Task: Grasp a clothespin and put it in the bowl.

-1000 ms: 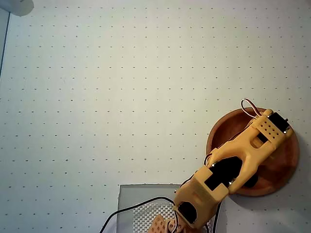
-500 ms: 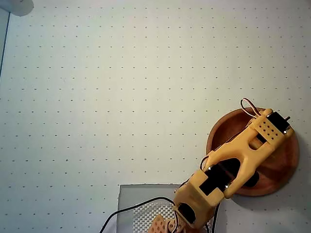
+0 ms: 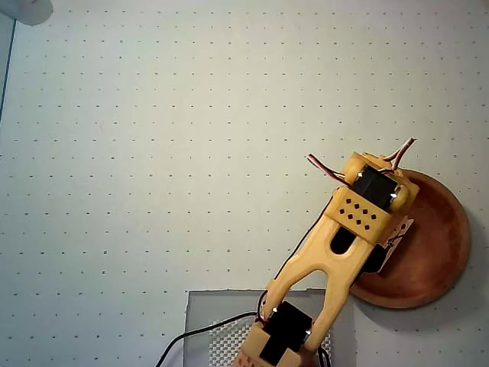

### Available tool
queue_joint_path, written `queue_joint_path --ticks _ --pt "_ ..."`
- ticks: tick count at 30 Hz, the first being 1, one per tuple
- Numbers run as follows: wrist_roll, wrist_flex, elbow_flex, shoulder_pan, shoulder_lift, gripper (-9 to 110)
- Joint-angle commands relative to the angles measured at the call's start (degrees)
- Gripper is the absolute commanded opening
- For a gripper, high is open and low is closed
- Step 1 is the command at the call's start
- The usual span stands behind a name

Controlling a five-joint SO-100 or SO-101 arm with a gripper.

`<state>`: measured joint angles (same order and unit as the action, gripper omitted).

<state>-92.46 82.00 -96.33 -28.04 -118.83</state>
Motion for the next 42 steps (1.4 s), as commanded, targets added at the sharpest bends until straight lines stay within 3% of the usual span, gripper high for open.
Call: queue_joint_path --ticks 1,9,14,18,27,34,42 --pt "5.9 -1.1 1.7 9.6 -11.9 -3" --pt "43.0 -21.0 -0.4 25.1 -24.3 -3" --pt "68.3 -33.2 -8.7 27.3 -34.1 -3" --pt "81.2 -41.1 -19.0 26.7 -42.5 -3" --pt "84.6 -56.5 -44.9 27.2 -65.9 -3" --pt "84.7 -59.0 -64.5 26.8 -78.6 -3" --pt "84.8 -59.1 -74.8 27.2 -78.6 -3"
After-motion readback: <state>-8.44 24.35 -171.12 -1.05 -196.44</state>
